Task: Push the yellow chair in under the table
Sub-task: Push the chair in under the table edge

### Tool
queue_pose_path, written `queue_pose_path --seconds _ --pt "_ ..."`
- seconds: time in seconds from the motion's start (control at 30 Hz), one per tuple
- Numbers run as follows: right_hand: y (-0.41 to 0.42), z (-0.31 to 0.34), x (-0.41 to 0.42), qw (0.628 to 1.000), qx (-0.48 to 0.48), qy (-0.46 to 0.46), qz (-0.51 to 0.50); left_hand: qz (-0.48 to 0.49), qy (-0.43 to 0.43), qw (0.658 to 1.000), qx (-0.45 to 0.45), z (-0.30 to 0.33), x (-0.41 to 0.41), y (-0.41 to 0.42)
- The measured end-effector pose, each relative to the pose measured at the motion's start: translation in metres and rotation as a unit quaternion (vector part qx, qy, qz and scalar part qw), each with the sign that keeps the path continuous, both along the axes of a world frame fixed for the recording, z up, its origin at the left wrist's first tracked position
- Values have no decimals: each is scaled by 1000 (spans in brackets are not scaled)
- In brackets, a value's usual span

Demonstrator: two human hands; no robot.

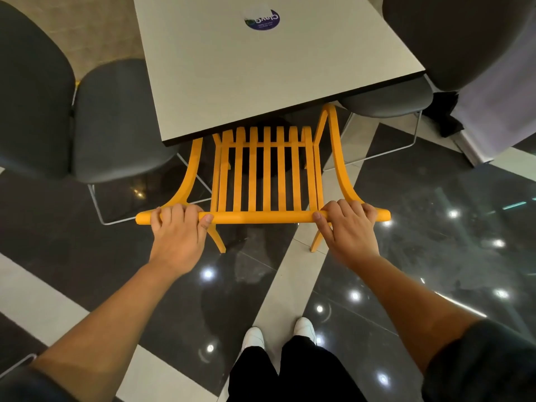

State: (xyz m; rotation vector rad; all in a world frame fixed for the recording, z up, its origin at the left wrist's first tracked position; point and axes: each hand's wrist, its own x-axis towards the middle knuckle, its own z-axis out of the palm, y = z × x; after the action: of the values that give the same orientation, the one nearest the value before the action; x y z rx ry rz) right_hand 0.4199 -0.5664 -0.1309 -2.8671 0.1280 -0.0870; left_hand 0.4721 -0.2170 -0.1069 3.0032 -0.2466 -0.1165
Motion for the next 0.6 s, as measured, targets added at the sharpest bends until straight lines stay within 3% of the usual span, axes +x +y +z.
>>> queue_pose_path --seconds 0.6 --pt "-109 -3 29 993 -17 -27 116 86 -27 996 16 -4 -37 -97"
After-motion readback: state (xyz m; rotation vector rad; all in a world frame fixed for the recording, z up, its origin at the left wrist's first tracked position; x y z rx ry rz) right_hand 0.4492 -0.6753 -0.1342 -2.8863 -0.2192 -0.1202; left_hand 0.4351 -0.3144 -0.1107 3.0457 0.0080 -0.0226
